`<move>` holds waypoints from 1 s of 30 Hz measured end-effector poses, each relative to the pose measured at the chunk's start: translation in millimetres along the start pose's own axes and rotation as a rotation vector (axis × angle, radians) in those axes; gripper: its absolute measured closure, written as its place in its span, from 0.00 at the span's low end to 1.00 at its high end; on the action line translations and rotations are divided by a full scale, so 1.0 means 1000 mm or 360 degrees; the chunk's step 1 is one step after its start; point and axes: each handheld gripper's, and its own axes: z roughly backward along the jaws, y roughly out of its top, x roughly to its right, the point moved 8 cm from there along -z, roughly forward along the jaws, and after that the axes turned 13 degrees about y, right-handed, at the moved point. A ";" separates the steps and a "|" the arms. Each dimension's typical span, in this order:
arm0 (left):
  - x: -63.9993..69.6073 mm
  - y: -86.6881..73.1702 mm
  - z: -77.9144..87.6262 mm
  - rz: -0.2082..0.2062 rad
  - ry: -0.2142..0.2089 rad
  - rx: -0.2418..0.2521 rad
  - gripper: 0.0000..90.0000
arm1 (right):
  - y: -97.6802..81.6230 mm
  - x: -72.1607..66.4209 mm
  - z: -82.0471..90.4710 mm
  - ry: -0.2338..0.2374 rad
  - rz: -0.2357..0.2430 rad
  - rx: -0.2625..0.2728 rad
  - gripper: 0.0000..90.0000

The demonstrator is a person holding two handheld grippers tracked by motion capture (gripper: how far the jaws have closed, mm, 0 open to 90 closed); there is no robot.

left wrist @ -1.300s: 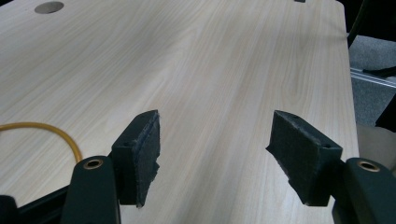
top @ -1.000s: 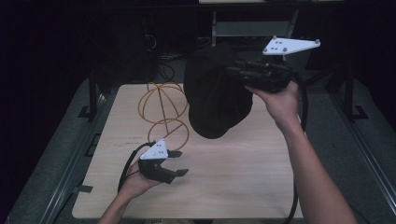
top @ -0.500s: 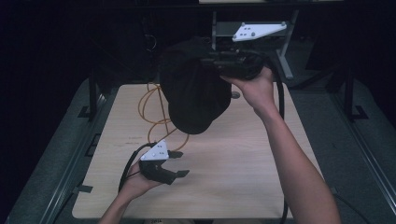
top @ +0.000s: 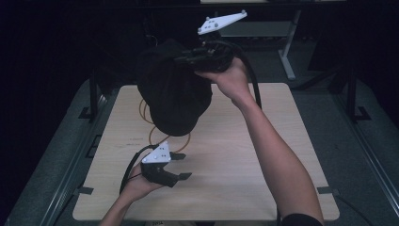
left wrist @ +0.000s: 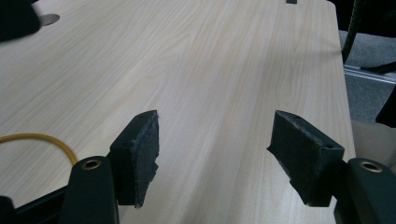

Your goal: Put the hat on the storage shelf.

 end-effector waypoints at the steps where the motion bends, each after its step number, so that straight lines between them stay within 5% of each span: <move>1: 0.000 0.000 0.000 -0.0002 0.0000 -0.0003 0.36 | 0.000 0.001 -0.004 0.0009 0.0001 -0.0008 0.80; 8: 0.004 -0.001 -0.001 -0.0017 -0.0016 -0.0020 0.36 | 0.000 0.011 -0.033 0.0070 -0.0056 -0.0068 0.80; 30: 0.002 0.001 0.002 -0.0035 -0.0015 0.0004 0.36 | -0.012 0.036 -0.085 0.0104 -0.0246 -0.0177 0.80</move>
